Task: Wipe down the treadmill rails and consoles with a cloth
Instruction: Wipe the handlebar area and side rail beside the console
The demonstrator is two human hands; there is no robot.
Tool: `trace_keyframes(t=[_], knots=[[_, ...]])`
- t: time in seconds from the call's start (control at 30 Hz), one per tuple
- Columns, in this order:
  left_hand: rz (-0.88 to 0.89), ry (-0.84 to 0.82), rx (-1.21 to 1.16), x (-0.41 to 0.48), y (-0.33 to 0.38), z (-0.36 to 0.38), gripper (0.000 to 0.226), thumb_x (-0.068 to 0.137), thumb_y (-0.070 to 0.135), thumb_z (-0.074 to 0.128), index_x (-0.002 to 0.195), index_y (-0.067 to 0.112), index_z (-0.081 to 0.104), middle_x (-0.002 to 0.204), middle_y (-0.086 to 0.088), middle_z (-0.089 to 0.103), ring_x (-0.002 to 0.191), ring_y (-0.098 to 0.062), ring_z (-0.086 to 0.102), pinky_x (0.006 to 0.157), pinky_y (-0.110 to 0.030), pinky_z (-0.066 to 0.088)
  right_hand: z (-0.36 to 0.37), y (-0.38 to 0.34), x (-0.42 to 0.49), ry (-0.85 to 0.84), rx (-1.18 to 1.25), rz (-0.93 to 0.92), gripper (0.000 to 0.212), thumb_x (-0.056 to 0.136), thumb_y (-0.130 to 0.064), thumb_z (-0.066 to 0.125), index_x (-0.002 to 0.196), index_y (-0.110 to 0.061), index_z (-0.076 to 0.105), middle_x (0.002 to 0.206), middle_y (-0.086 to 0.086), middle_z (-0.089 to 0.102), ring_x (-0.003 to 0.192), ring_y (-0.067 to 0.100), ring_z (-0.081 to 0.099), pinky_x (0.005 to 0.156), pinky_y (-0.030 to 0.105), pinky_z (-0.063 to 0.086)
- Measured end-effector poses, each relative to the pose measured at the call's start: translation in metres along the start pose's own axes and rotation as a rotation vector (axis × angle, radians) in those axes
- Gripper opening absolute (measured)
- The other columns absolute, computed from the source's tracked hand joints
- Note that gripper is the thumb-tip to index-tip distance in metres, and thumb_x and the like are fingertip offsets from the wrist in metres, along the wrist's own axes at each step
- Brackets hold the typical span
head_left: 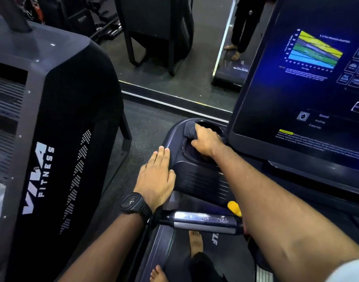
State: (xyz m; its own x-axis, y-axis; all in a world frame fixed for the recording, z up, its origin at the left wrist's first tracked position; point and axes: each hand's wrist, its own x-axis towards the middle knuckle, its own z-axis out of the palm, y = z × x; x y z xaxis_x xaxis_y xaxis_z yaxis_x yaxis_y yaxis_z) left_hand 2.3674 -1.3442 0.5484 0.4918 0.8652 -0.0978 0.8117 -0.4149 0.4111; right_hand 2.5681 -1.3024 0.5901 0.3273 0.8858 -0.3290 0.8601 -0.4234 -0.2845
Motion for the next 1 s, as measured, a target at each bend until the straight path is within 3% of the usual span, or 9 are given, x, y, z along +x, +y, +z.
trace_keyframes(t=[0.17,0.33,0.47,0.63,0.73,0.83,1.0], knots=[[-0.001,0.007,0.015,0.001,0.001,0.000,0.068,0.098,0.031,0.037,0.159,0.015,0.012,0.167,-0.003,0.010,0.153,-0.018,0.014,0.120,-0.046,0.027,-0.007,0.002,-0.007,-0.055,-0.316,-0.094,0.034,0.099,-0.013,0.051,0.132,-0.017,0.054,0.134,0.011,0.061,0.124,0.035,0.058,0.085,0.037,0.040],[-0.012,0.005,0.000,-0.003,0.003,-0.001,0.066,0.100,0.031,0.037,0.160,0.017,0.011,0.168,-0.001,0.008,0.153,-0.016,0.012,0.120,-0.045,0.026,-0.008,-0.001,-0.012,0.010,-0.600,-0.162,0.030,0.103,-0.021,0.049,0.131,-0.023,0.059,0.139,0.003,0.058,0.130,0.030,0.053,0.105,0.041,0.038],[-0.008,0.012,0.006,-0.004,0.004,-0.001,0.066,0.101,0.032,0.036,0.160,0.017,0.009,0.167,-0.001,0.008,0.153,-0.016,0.012,0.120,-0.045,0.026,0.006,0.000,-0.009,0.189,-0.497,-0.087,0.043,0.096,-0.011,0.058,0.138,-0.013,0.048,0.139,0.007,0.056,0.128,0.030,0.053,0.107,0.040,0.038],[-0.008,0.019,0.003,-0.003,0.002,0.000,0.066,0.101,0.032,0.036,0.160,0.017,0.010,0.167,-0.001,0.008,0.153,-0.017,0.013,0.120,-0.045,0.026,-0.012,-0.007,-0.008,-0.010,-0.450,-0.064,0.036,0.102,-0.013,0.047,0.136,-0.018,0.058,0.137,0.008,0.061,0.127,0.031,0.058,0.092,0.038,0.044],[-0.004,0.018,-0.003,-0.003,0.002,0.002,0.067,0.100,0.032,0.037,0.160,0.017,0.010,0.167,-0.001,0.009,0.153,-0.017,0.012,0.120,-0.045,0.026,-0.012,-0.009,-0.003,-0.105,-0.581,-0.064,0.037,0.105,-0.021,0.044,0.139,-0.021,0.058,0.144,0.006,0.058,0.135,0.029,0.053,0.105,0.039,0.039],[-0.005,0.019,-0.028,-0.003,0.001,0.001,0.067,0.100,0.033,0.037,0.160,0.018,0.010,0.167,0.000,0.008,0.153,-0.016,0.011,0.120,-0.044,0.026,-0.011,-0.013,0.006,-0.159,-0.723,-0.061,0.040,0.106,-0.023,0.041,0.144,-0.021,0.054,0.151,0.004,0.051,0.143,0.027,0.044,0.120,0.044,0.023],[-0.005,0.020,-0.017,-0.002,0.000,-0.001,0.067,0.100,0.033,0.036,0.160,0.018,0.010,0.167,0.000,0.008,0.153,-0.016,0.012,0.120,-0.044,0.026,-0.004,-0.021,-0.014,-0.138,-1.120,-0.080,0.038,0.099,-0.030,0.053,0.135,-0.023,0.061,0.134,0.000,0.063,0.130,0.032,0.054,0.108,0.061,0.035]])
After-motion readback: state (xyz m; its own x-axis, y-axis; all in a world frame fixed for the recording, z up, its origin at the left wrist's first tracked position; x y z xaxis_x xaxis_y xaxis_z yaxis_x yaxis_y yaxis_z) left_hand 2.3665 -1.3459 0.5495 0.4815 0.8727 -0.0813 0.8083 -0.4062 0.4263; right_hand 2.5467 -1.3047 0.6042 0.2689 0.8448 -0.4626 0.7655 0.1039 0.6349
